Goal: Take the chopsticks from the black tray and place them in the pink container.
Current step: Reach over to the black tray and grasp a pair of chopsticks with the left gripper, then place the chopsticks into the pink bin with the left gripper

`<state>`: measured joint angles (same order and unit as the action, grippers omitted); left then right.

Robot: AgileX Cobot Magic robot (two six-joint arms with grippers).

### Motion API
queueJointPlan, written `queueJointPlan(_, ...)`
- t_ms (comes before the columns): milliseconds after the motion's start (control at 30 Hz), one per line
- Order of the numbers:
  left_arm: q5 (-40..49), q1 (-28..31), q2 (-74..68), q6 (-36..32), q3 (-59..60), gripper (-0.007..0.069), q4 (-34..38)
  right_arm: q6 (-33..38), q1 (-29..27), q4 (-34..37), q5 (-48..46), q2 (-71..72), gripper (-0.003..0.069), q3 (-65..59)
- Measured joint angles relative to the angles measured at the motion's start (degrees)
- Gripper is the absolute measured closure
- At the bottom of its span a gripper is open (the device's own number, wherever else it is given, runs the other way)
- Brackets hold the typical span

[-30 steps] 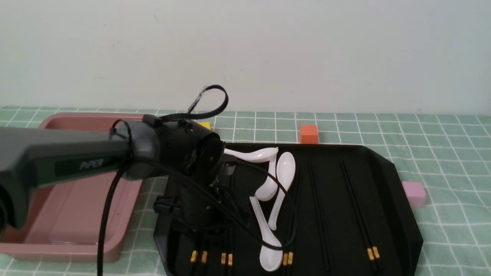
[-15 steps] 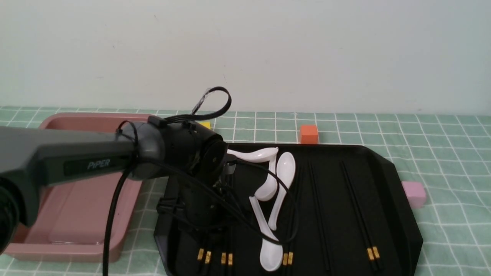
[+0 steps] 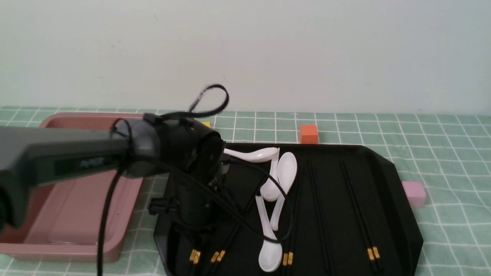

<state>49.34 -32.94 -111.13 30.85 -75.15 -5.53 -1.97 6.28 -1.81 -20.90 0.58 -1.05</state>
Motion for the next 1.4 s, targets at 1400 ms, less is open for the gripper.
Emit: queueJointPlan(1400,-4.1,35.3,12.2,-13.9,10.4,0.0336,2.3,0.0,0.0,0.0,0.0,0.0,0.0419,0.0)
